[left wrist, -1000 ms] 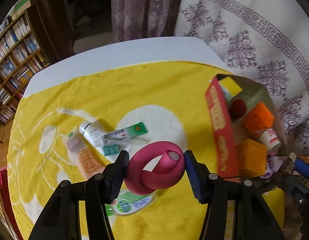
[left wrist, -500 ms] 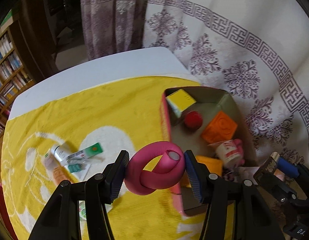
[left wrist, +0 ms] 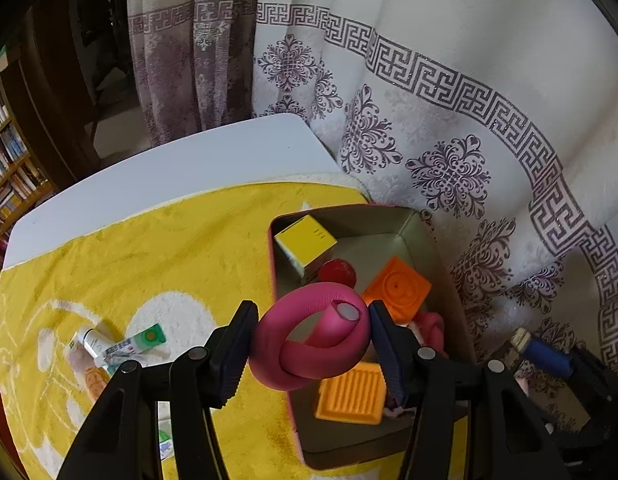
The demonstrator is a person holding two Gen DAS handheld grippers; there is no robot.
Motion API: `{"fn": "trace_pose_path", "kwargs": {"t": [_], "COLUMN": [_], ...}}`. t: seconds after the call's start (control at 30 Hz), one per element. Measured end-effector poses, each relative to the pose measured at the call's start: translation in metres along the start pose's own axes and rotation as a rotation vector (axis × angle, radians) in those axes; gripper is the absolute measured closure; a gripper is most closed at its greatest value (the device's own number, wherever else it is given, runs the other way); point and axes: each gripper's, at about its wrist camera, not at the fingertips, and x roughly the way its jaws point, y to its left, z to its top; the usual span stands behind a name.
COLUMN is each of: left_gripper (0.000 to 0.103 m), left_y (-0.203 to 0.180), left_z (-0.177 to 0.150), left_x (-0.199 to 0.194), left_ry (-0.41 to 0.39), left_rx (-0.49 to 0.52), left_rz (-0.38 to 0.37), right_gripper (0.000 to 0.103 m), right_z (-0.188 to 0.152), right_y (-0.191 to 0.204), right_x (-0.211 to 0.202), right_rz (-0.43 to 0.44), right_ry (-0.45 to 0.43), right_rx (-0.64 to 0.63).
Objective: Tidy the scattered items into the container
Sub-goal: 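Carry the pink hair tie and black lipstick into the tin box and release both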
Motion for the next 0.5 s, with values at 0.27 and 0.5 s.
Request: {"fn": "trace_pose_path", "kwargs": {"t": [0.27, 0.5], "left_gripper": [0.03, 0.031], "left_y": [-0.007, 0.0], "left_z": [0.003, 0.0], "left_x": [0.015, 0.015], "left_ry": [0.049, 0.052], "left_rx": [-0.026, -0.047], "left_rz": [-0.051, -0.046], "right_gripper": [0.027, 0.024], "right_z": [0.0, 0.001], "right_y": [-0.002, -0.006], "right_x": [0.009, 0.011], "right_rz": [0.012, 0.008], "right_ry": [0.035, 0.034], "right_rx": [0.0, 0.021]}}
